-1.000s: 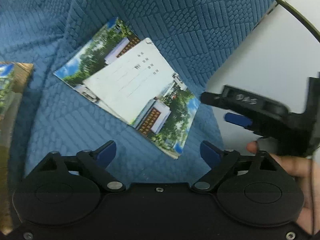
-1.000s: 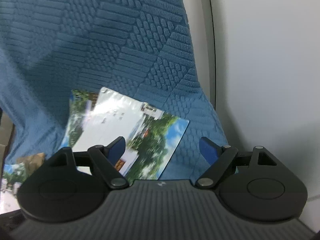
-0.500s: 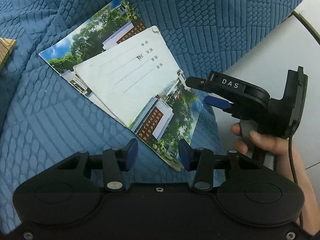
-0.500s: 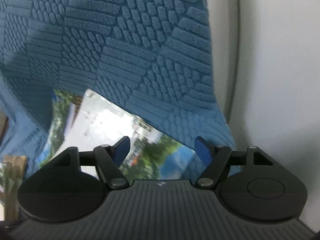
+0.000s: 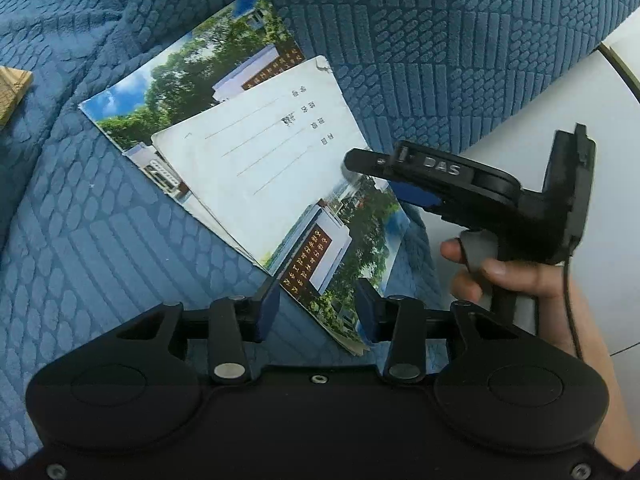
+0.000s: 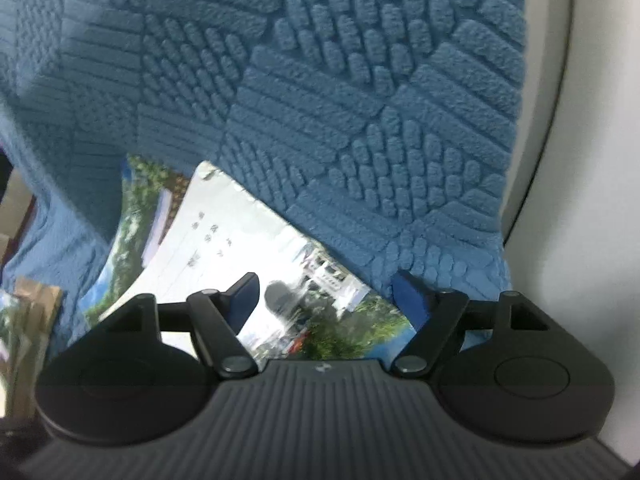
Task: Organize objects
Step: 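Approach the last photo-covered booklet on the seat with the left gripper, then grasp the booklet edge with the left gripper while the right gripper grasps it too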
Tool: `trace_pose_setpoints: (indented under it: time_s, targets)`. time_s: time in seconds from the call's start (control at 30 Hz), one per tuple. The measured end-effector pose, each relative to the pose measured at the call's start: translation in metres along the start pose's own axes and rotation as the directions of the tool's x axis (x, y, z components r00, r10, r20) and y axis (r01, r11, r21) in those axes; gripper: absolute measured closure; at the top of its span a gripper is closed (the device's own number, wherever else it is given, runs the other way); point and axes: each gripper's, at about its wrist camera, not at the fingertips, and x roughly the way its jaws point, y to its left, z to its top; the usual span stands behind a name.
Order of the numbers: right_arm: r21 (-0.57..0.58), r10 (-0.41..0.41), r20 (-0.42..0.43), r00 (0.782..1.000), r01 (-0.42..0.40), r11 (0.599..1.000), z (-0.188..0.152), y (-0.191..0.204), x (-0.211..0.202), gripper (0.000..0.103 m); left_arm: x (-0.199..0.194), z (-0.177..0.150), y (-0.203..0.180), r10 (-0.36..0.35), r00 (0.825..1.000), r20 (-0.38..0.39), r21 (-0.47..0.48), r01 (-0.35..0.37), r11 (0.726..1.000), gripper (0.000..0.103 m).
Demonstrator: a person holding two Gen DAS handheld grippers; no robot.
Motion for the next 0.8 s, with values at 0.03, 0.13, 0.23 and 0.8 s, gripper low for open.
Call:
trace_pose_setpoints:
  time_s: [0.03,0.13,0.23,0.8]
  targets:
    - [0.012,0.019,-0.010,1.000,-0.019,1.000,0.001,-0.002,-0.001,0.026,-0.001,0.000,0.000,0.005,1.000,0.003,0.000,-0.005,1.000,0.064]
    - [0.053,0.083,-0.035,0.996,-0.081,0.995,0.000,-0.009,-0.008,0.026,-0.006,-0.001,0.001,0.031,0.999,0.012,0.000,-0.031,1.000,0.063]
    - [0.108,0.173,-0.069,0.983,-0.165,0.980,-0.003,-0.021,-0.018,0.026,-0.012,0.000,0.006,0.057,0.998,0.020,-0.011,-0.057,0.998,0.061]
    - [0.118,0.445,-0.155,0.882,-0.431,0.895,-0.034,-0.011,-0.055,0.067,-0.024,-0.001,0.013,0.097,0.995,0.014,-0.014,-0.097,0.995,0.062]
